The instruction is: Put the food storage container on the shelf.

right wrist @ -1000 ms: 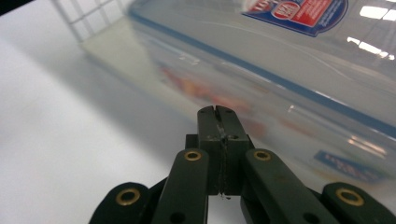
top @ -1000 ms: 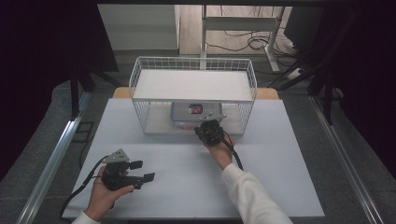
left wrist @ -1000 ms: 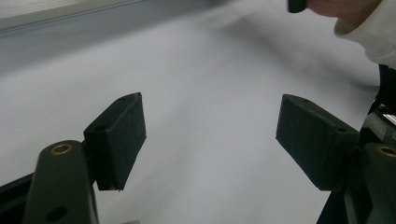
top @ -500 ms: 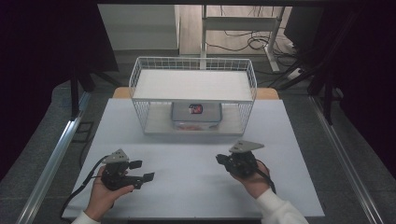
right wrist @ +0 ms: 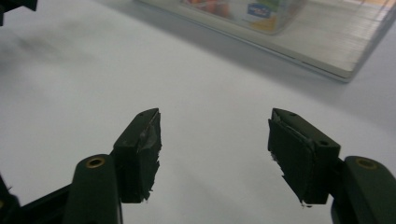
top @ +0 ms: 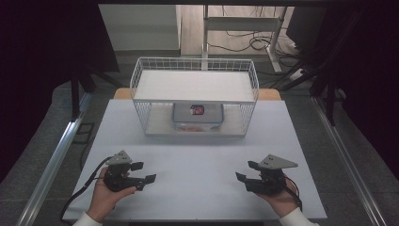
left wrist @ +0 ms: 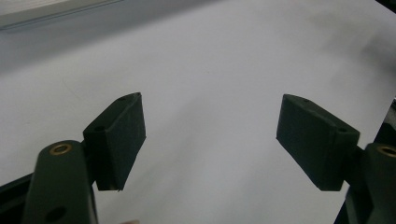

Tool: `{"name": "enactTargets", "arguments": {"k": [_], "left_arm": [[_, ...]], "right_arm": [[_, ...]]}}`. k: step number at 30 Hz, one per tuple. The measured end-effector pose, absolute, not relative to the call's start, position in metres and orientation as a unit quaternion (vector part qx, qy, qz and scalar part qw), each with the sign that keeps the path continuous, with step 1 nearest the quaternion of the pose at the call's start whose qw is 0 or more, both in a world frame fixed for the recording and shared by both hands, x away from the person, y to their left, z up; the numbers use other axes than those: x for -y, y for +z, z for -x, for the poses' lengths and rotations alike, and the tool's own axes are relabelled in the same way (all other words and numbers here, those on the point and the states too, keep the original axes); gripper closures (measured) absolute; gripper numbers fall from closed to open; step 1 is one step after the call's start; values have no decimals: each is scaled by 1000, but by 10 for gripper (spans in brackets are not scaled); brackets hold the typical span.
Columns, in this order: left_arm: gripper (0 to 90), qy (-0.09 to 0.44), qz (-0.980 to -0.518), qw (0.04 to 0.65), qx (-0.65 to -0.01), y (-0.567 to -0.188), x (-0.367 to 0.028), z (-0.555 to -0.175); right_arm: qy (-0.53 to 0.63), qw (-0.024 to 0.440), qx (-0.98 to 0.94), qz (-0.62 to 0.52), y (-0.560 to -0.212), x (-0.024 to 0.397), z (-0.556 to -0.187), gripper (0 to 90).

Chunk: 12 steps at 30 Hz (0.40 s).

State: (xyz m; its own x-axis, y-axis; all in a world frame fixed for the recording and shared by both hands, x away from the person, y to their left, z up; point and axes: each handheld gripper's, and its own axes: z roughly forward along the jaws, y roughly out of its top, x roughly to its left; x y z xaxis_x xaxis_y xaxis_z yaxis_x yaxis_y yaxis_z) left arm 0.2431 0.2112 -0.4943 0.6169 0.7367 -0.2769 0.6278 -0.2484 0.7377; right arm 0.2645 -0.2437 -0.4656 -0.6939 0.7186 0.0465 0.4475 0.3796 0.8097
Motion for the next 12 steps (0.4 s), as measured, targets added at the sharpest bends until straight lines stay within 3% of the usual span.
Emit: {"name": "enactTargets", "arguments": {"k": [12], "left_arm": [[233, 76, -783, 435, -439, -494, -213, -246]], "right_arm": [[429, 153, -819, -348, -463, 242, -263, 267]]}}
